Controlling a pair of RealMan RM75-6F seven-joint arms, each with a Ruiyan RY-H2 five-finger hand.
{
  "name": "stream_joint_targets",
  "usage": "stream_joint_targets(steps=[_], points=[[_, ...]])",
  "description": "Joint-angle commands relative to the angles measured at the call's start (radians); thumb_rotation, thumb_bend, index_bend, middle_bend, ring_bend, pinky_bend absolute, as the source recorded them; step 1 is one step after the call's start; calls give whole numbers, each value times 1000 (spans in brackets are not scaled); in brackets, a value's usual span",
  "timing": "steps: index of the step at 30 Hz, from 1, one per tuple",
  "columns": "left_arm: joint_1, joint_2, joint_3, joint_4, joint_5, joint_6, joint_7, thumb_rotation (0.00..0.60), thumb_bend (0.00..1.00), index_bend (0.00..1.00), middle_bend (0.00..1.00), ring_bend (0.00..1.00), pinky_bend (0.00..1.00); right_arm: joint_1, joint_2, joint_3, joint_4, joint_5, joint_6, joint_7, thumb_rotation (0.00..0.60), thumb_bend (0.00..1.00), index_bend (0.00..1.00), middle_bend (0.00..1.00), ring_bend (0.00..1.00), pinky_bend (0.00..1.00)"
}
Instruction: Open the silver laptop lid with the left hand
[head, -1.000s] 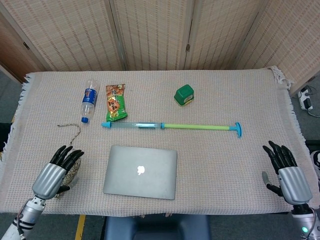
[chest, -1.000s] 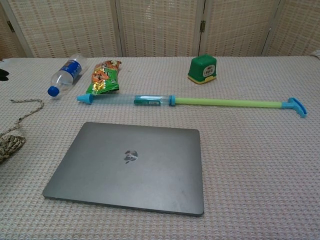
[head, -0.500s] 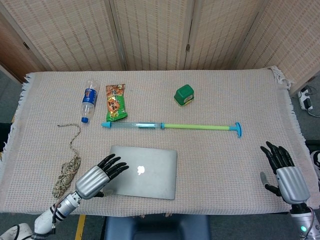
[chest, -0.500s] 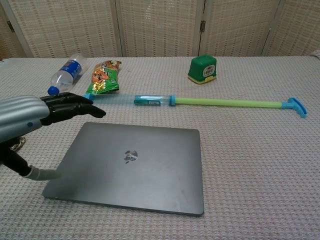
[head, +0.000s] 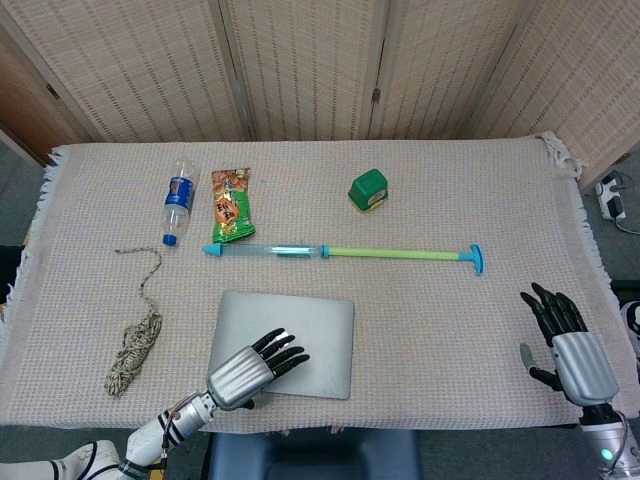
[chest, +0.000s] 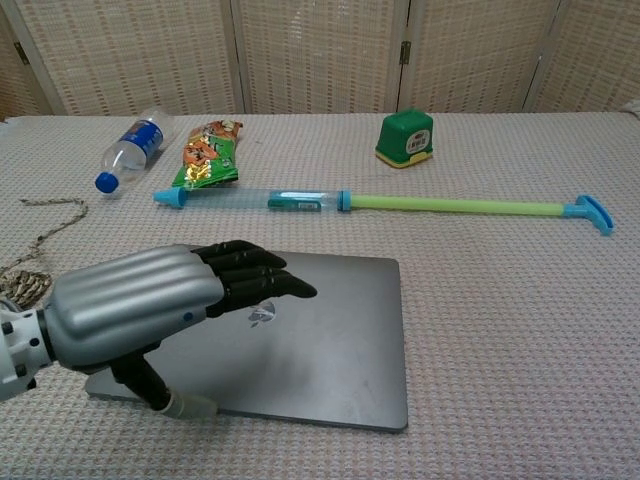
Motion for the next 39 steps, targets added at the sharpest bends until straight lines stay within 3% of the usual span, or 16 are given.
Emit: stream_joint_targets(steps=[1,11,32,37,39], points=[[-11,-29,-1,10,-18,-16,37,600,224,105,147,48,0,-2,-1,1,3,1,-1,6,600,529,0,0,3,0],[-16,-98,-2,70,-78,-22,85,600,223,110,147,49,0,-10,-1,7,15,-2,-2,27,600,528,0,0,3,0],[-22,-136,17,127,-129,5,89,600,229,143,147,54,0,-25,-1,14,17,-8,3,38,600,528,0,0,0,0],[-18,-143,24,146,-135,19,71,600,260,164,147,57,0,-24,-1,15,17,-12,0,41,600,528,0,0,0,0],[-17,-148,29,158,-130,29,54,600,315,174,154,62,0,-23,-1,15,18,-13,-2,43,600,528,0,0,0,0]])
